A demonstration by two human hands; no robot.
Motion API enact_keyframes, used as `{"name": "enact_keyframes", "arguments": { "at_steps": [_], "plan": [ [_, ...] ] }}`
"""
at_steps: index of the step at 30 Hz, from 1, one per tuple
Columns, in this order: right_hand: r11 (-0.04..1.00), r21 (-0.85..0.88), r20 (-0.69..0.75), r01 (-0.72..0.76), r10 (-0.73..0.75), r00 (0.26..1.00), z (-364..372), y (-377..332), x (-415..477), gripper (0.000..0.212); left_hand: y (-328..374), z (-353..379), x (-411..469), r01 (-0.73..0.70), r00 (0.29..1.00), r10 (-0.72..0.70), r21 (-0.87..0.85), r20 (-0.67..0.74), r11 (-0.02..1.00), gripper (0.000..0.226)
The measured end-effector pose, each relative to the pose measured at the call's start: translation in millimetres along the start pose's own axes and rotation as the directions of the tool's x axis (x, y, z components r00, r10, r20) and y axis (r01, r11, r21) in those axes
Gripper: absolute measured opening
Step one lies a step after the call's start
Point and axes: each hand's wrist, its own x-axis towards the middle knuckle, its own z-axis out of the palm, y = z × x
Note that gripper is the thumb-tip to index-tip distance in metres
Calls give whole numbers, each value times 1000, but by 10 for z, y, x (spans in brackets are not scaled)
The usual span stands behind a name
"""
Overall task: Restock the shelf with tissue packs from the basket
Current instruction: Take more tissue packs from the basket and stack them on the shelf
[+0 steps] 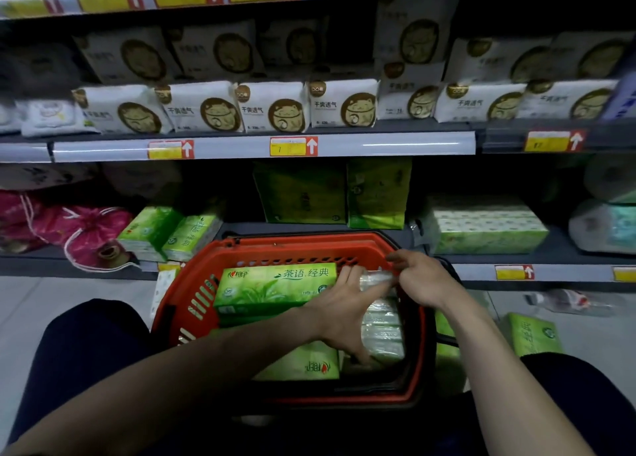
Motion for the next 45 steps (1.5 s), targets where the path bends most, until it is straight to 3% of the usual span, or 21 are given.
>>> {"name": "enact_keyframes", "arguments": {
  "at_steps": [5,8,11,14,17,20,22,24,26,28,31,33,36,38,40,45],
  "plan": [
    [976,210,-248,52,2,969,-96,86,-51,37,36,-578,-55,-20,995,0,-187,-105,982,147],
    [942,333,-239,42,42,970,-84,111,-14,14,-99,-1076,-156,-70,964,-12,-299,-264,952,143],
    [921,386,-84,-42,80,993,-66,131,34,62,-409,-1425,-293,-75,935,-94,-449,-342,891,131],
    [913,375,29,-162,163,986,-118,154,81,89,-728,-1495,-424,-87,914,-217,-689,-342,719,126],
    [811,535,68,-238,240,968,-190,93,17,74,-935,-1379,-569,-89,852,-381,-816,-359,571,119],
    [724,616,130,-310,295,947,-255,46,-95,78,-1082,-1149,-738,-189,795,-533,-953,-291,238,114],
    [682,650,199,-336,274,941,-306,-6,-163,86,-1168,-1007,-828,-245,799,-556,-968,-228,45,114],
    [637,696,256,-332,211,943,-357,-84,-234,86,-1241,-912,-885,-262,812,-546,-965,-204,-29,106],
    [604,732,262,-315,177,949,-381,-116,-259,86,-1274,-915,-924,-259,822,-525,-966,-222,2,96],
    [673,702,186,-231,139,973,-359,-184,-298,82,-1267,-1037,-960,-244,838,-483,-966,-253,84,90],
    [784,617,-18,72,-78,997,-269,-334,-417,65,-1124,-1426,-961,-114,865,-424,-927,-270,357,95],
    [806,542,-96,237,-221,971,-180,-403,-478,88,-949,-1678,-892,46,873,-420,-815,-248,577,103],
    [829,389,-125,401,-384,915,89,-588,-639,124,-725,-1891,-732,192,891,-406,-640,-205,744,112],
    [862,274,-174,426,-391,904,283,-778,-816,141,-606,-1956,-622,248,897,-408,-570,-169,783,120],
    [858,300,-244,417,-354,903,419,-892,-885,151,-459,-1989,-490,274,898,-411,-533,-155,801,121],
    [847,432,-465,309,-85,881,428,-833,-700,147,19,-1850,-124,337,902,-389,-259,-186,905,122]
  ]
}}
